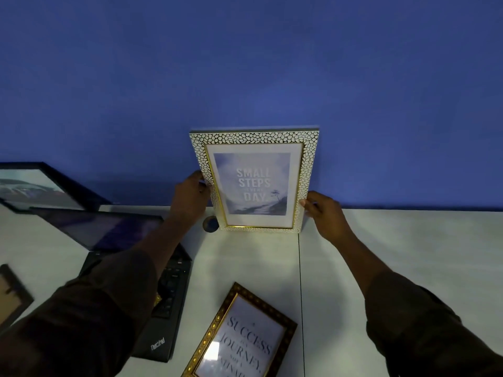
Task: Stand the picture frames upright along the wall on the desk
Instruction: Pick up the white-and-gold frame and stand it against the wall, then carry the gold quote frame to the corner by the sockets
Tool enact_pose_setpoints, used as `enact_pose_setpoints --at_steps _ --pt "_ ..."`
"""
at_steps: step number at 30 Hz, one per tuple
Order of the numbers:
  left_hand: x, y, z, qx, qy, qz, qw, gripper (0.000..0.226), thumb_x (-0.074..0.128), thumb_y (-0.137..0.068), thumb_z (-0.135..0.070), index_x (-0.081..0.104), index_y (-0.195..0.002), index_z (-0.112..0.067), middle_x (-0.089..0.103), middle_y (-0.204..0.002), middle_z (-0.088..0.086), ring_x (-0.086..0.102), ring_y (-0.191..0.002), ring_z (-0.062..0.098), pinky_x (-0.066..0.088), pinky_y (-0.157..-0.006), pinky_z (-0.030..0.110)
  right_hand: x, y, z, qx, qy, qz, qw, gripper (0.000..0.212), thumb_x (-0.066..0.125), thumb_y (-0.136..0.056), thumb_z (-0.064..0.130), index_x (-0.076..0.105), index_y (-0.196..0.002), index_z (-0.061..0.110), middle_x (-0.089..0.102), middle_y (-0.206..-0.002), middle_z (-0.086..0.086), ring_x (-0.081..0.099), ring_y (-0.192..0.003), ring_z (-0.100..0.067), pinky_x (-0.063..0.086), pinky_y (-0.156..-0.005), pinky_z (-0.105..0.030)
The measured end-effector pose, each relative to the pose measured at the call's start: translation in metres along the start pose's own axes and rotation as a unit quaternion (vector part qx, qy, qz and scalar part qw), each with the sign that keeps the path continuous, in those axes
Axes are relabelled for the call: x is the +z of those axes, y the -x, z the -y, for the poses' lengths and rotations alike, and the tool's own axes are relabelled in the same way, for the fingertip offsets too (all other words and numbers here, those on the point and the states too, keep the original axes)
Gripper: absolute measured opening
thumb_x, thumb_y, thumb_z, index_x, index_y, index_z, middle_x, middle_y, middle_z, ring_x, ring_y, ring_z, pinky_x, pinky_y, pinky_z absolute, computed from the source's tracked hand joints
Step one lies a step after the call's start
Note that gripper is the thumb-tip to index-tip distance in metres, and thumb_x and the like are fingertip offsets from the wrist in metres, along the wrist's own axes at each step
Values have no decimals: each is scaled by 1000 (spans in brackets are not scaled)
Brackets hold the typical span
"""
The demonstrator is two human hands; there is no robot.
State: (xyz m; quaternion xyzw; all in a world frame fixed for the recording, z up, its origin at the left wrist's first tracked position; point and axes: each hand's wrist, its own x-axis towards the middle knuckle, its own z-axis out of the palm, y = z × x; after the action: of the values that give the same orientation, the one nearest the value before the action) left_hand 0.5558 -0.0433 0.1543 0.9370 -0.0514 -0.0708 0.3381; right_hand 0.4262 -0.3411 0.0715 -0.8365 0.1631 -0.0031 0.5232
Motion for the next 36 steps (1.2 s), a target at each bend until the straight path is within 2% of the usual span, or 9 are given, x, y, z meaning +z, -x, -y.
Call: enact_pose_setpoints --at_steps 5,8,11,18,23,26,30,34,36 --pt "5 4 -1 -14 -9 -8 1000 18 61 -94 -12 64 -108 0 75 -105 16 71 -97 32 40 -66 17 5 3 4 -2 36 -16 999 28 57 -101 29 66 -120 11 73 -117 -8 67 -108 -23 52 -87 -30" --pt "7 16 -1 -43 15 -16 999 29 66 -90 -16 60 -114 0 73 -109 15 69 -102 32 38 -60 6 9 16 7 16 0 -58 998 37 65 -96 32 62 -130 16 71 -119 -2 67 -102 -16 53 -86 -28" --pt "12 34 12 -84 26 0 996 41 72 -86 -26 57 -119 -5 71 -115 12 64 -113 30 41 -83 25 18 44 4 67 -26 -111 991 46 68 -93 37 58 -134 19 67 -117 1 66 -98 -15 50 -78 -21" --pt "48 138 67 -145 24 150 978 43 73 -87 -34 59 -119 -8 65 -101 3 62 -96 21 43 -78 23 73 177 -35 133 -7 -66 989 34 65 -95 33 60 -127 20 74 -106 -5 71 -91 -20 56 -83 -25" --pt "68 202 112 -194 -10 239 951 59 67 -89 -45 50 -134 -11 58 -133 14 57 -118 29 46 -88 29 107 250 -57 181 10 -46 982 30 61 -99 23 59 -128 17 75 -108 -8 72 -91 -21 58 -86 -33" --pt "69 227 127 -208 -26 252 945 64 65 -90 -43 46 -139 -7 54 -139 16 53 -125 32 45 -97 34 127 278 -62 225 10 -39 974 28 59 -98 20 59 -126 15 76 -97 -10 74 -83 -22 61 -84 -42" --pt "70 243 136 -220 -4 255 942 50 63 -89 -42 58 -117 0 65 -113 17 63 -105 34 51 -90 46 153 297 -57 265 3 -46 963 27 55 -95 12 61 -122 11 76 -95 -11 74 -81 -24 61 -82 -43" --pt "68 248 140 -222 26 258 940 40 60 -89 -42 66 -94 -3 66 -90 14 66 -91 36 49 -71 37 168 301 -52 290 -23 -85 953 12 54 -98 24 63 -104 19 73 -102 -9 72 -90 -26 59 -87 -49" --pt "65 249 148 -223 21 262 939 38 57 -88 -42 66 -91 -5 69 -91 15 67 -93 37 52 -74 38 169 302 -47 304 -50 -92 947 9 55 -98 23 61 -104 22 72 -103 -9 72 -91 -27 58 -89 -50"
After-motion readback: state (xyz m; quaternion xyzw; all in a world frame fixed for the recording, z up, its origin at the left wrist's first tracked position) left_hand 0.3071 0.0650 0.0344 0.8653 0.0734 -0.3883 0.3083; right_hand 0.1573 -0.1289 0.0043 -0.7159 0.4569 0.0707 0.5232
